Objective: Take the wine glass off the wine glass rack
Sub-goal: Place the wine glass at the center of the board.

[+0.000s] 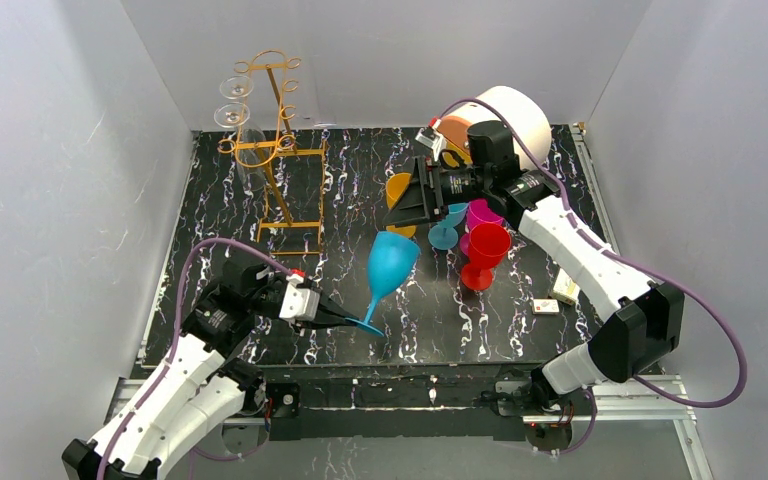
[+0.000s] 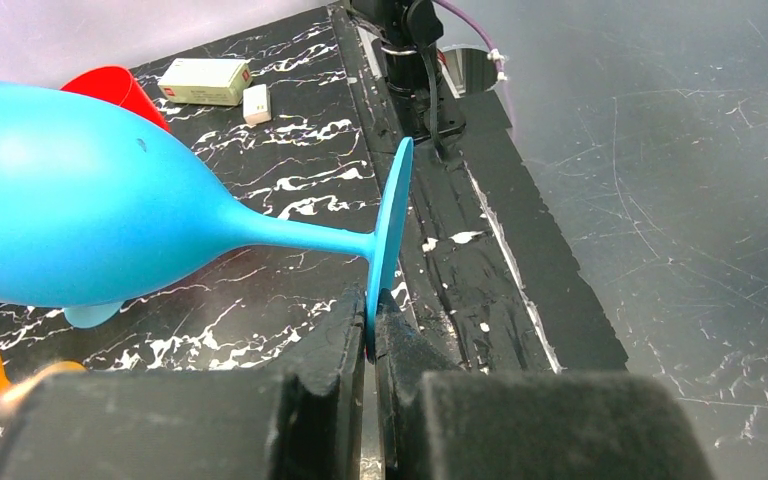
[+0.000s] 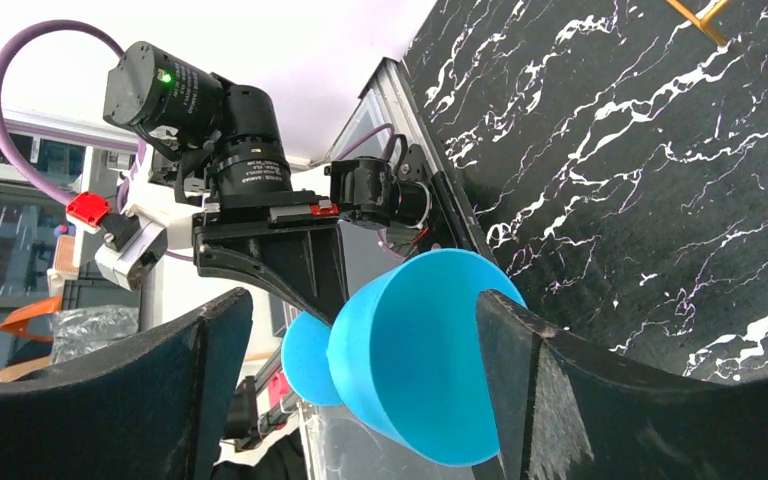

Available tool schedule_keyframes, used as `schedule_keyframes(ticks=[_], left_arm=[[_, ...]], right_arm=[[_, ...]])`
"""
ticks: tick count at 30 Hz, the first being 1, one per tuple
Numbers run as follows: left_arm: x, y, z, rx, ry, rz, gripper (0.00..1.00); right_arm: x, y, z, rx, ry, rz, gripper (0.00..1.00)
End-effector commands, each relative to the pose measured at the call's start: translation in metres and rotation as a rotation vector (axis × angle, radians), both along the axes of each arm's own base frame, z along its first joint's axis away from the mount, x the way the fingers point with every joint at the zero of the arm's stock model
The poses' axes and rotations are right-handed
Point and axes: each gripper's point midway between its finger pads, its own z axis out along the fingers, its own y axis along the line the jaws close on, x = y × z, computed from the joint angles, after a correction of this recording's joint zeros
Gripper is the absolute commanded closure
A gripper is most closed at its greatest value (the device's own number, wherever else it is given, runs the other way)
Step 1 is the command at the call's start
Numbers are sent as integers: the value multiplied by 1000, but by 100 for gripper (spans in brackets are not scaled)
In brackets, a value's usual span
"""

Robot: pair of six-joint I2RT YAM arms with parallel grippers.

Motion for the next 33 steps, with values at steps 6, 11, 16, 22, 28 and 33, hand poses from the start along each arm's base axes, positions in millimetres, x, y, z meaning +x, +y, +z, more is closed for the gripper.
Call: schedule_keyframes(ticks=[6,11,16,22,28,33], left_arm=[[-13,0,18,-44,-24,-77,100],[-14,0,22,-51,-35,-85,100],[-16,0,26,-52,-35,-89,100],[-20,2,30,-58,-37,-97,100],[-24,4,27,-58,-48,-108,100],[-23,3,25,-51,-31,-121,100]], right_arm=[[-8,-5,23,37,-73,36,11],[-15,-8,27,44,-87,45,11],[-18,-10,32,49,-94,45,10],[-19,-10,36,69,-97,46,10],[-17,-7,39,75,-76,56,10],[-23,-6,33,84,-26,101,15]])
